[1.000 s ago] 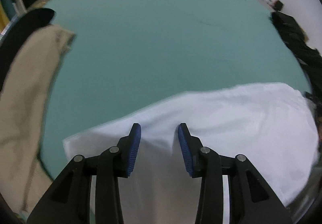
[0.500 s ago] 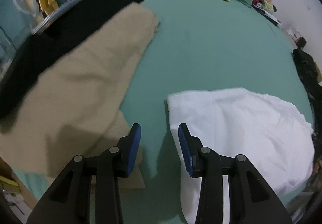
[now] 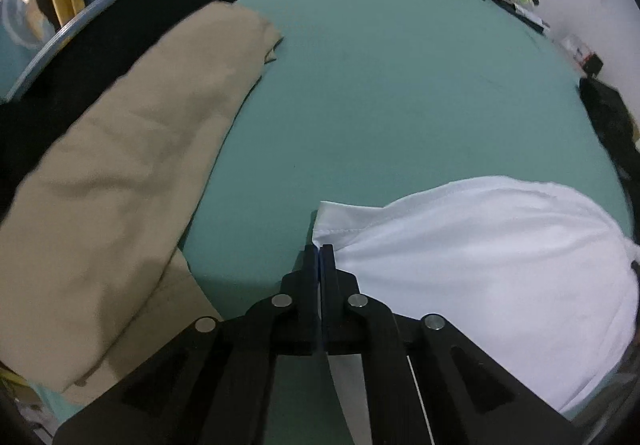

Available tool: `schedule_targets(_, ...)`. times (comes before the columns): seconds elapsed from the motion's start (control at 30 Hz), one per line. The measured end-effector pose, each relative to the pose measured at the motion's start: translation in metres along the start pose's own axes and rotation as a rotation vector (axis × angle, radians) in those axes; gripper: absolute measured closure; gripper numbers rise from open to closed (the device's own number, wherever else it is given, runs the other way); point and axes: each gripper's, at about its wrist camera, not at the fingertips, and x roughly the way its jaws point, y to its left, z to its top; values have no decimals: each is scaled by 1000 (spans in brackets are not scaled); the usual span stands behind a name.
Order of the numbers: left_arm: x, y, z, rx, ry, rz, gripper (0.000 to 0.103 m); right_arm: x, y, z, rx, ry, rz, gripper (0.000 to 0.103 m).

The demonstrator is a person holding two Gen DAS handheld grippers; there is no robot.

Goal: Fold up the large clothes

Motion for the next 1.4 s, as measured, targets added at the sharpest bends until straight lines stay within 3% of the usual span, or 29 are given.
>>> schedule_targets(0.17, -17, 2, -3, -39, -32, -2, 99, -19, -5, -3, -27, -18, -89, 93)
schedule_targets(0.23, -31, 4, -7, -55, -65, 1, 86, -32, -3, -6, -54, -39, -120, 85)
schedule_targets(0.27, -38, 3, -8, -59, -90, 5, 71, -41, 0, -10, -68, -51, -130, 77)
schedule_targets(0.3, -46, 1, -11, -60, -111, 4, 63, -47, 4, -12, -77, -65, -130, 69)
schedule_targets(0.43, -74, -16, -23, -44, -171, -84, 63, -71, 29, -32, -110, -93, -56, 59)
schedule_targets(0.63, -80, -68, -63, 42, -100, -255, 62, -72, 87, -78, -235, -48, 45, 56)
schedule_targets(0.7, -67, -82, -78, 80, -46, -245, 62, -65, 108, -92, -321, -36, 9, 54)
schedule_targets(0.8, -49, -87, -105, 83, 29, -218, 62, -50, 121, -108, -439, -7, -120, 52)
schedule_targets(0.9, -55, -87, -115, 92, -1, -182, 62, -44, 110, -110, -399, 42, -127, 52)
schedule_targets(1.03, -65, -84, -115, 69, -23, -148, 62, -56, 96, -114, -363, 29, -157, 46)
schedule_targets(1.2, -98, -85, -122, 49, -112, -191, 62, -80, 91, -123, -318, 15, -108, 32)
schedule_targets(1.4, -118, -116, -126, 87, -147, -266, 62, -95, 89, -137, -258, 18, -7, 15)
